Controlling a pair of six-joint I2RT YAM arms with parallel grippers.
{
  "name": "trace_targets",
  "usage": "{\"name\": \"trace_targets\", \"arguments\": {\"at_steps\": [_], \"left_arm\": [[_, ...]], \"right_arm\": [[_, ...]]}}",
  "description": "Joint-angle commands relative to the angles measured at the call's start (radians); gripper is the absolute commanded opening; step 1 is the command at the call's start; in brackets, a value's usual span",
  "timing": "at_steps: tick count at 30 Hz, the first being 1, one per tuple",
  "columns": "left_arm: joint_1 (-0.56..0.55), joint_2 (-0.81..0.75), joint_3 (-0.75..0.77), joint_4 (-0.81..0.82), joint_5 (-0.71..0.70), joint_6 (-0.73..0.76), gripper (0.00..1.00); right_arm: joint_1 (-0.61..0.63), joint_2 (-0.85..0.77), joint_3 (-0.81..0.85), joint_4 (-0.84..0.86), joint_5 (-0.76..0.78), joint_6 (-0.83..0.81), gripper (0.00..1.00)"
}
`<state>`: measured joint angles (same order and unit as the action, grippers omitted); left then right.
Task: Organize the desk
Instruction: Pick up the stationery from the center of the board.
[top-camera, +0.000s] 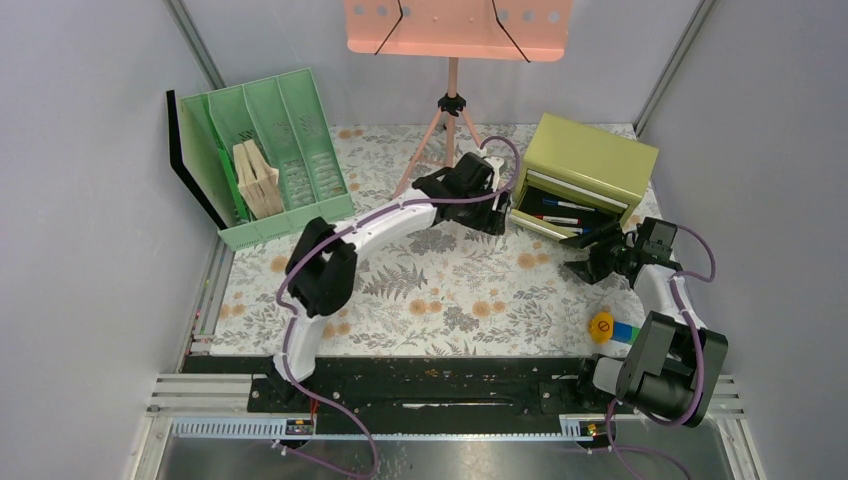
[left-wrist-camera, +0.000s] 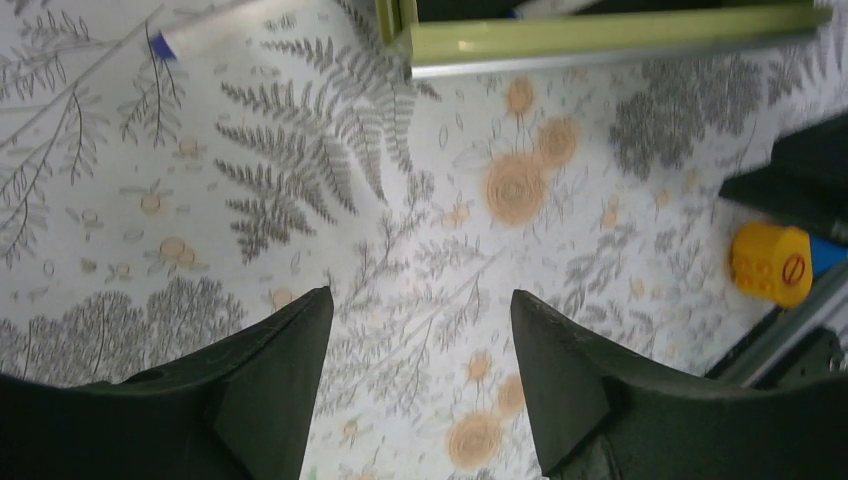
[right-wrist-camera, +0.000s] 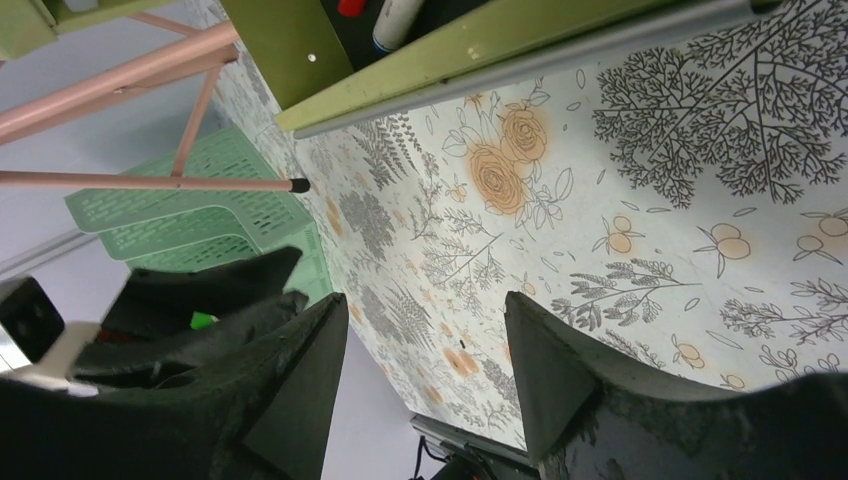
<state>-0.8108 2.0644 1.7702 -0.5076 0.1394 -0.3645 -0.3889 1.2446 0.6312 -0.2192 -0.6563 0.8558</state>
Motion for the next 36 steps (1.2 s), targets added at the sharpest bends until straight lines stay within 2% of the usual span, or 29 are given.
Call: {"name": "trace_targets", "arguments": {"at_steps": [1,4,13,16,21,26,31,36], "left_arm": [[0.005,0.076,0.155,0.039,-0.075,-0.072,0.66],[0.023,0.119,0.185,0.089,-0.122,-0.131,0.66],[0.097,0.222,0.230,0.172,-0.182,-0.338,0.55],[0.119,0.251,0.234,0.261,-0.147,-0.398,0.54],[0.129,0.372,0.409,0.184,-0.125,-0.409,0.40],[0.131,0.407,0.419,0.196,-0.190,-0.461,0.21],[0.142,0.431,0.417,0.205,-0.207,-0.544,0.15],[0.144,0.460,0.430,0.180,-0.223,-0.610,0.13]], "right_arm": [[-0.004,-0.016,0.028,-0.038,-0.030,-0.047,0.66],[-0.004,-0.015,0.029,-0.046,-0.032,-0.057,0.66],[-0.004,0.000,0.041,-0.078,-0.037,-0.096,0.66],[-0.004,0.003,0.046,-0.085,-0.036,-0.103,0.67],[-0.004,0.026,0.051,-0.086,-0.037,-0.109,0.66],[-0.004,0.040,0.063,-0.086,-0.041,-0.110,0.66],[-0.004,0.044,0.065,-0.086,-0.039,-0.104,0.66],[-0.004,0.071,0.076,-0.086,-0.047,-0.107,0.66]]}}
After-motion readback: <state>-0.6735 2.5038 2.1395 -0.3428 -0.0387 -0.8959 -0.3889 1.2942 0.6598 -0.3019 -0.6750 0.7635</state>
